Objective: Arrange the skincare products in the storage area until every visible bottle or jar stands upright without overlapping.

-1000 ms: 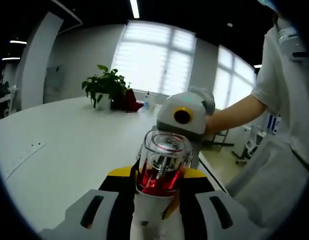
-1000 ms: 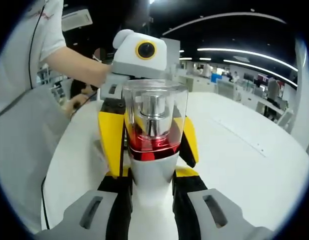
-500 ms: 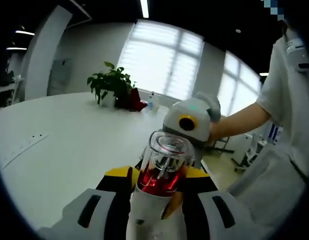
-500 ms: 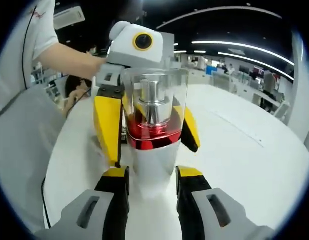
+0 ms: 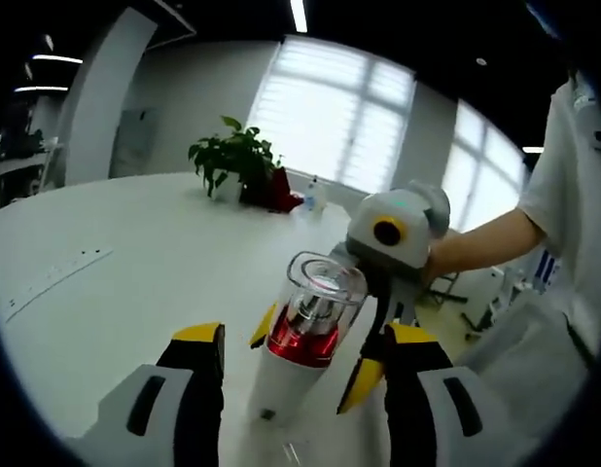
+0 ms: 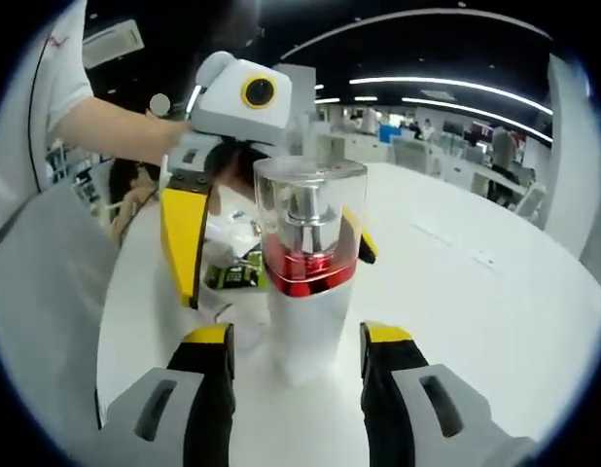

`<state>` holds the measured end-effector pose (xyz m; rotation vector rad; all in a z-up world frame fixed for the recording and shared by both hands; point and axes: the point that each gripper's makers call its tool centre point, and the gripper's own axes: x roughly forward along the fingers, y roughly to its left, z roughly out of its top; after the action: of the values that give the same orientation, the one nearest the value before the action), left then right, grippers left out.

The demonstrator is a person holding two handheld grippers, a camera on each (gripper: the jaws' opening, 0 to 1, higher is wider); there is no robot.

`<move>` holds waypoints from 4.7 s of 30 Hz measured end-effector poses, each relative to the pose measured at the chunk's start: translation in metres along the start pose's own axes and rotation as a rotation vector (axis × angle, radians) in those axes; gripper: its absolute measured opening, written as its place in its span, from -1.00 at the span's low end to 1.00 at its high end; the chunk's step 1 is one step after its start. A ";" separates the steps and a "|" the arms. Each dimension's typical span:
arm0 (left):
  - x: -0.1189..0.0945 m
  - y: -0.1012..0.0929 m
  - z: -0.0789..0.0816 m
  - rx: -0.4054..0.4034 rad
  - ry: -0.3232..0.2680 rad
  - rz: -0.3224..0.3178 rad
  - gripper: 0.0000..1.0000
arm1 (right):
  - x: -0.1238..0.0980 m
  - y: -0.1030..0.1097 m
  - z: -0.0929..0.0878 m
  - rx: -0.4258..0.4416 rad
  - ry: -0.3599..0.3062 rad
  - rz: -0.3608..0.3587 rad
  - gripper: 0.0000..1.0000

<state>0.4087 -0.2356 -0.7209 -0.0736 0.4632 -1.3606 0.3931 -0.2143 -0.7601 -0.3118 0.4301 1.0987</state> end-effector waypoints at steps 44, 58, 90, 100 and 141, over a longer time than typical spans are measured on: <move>-0.150 -0.056 -0.039 -0.126 -0.056 0.367 0.98 | -0.043 0.083 0.022 0.131 0.010 -0.218 0.99; -0.211 -0.104 -0.075 -0.154 -0.058 0.473 0.98 | -0.067 0.111 0.039 0.116 -0.015 -0.252 0.99; -0.239 -0.133 -0.101 -0.197 0.003 0.570 0.92 | -0.081 0.136 0.039 0.137 0.001 -0.283 0.99; -0.196 -0.113 -0.101 -0.120 0.179 0.463 0.76 | -0.082 0.135 0.033 0.164 0.020 -0.290 0.95; -0.086 -0.013 -0.151 0.174 0.824 0.299 0.05 | -0.078 0.138 0.024 0.129 0.083 -0.275 0.80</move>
<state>0.3301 -0.1240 -0.8302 0.6988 0.9928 -1.0847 0.2419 -0.2064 -0.7057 -0.2938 0.5130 0.7879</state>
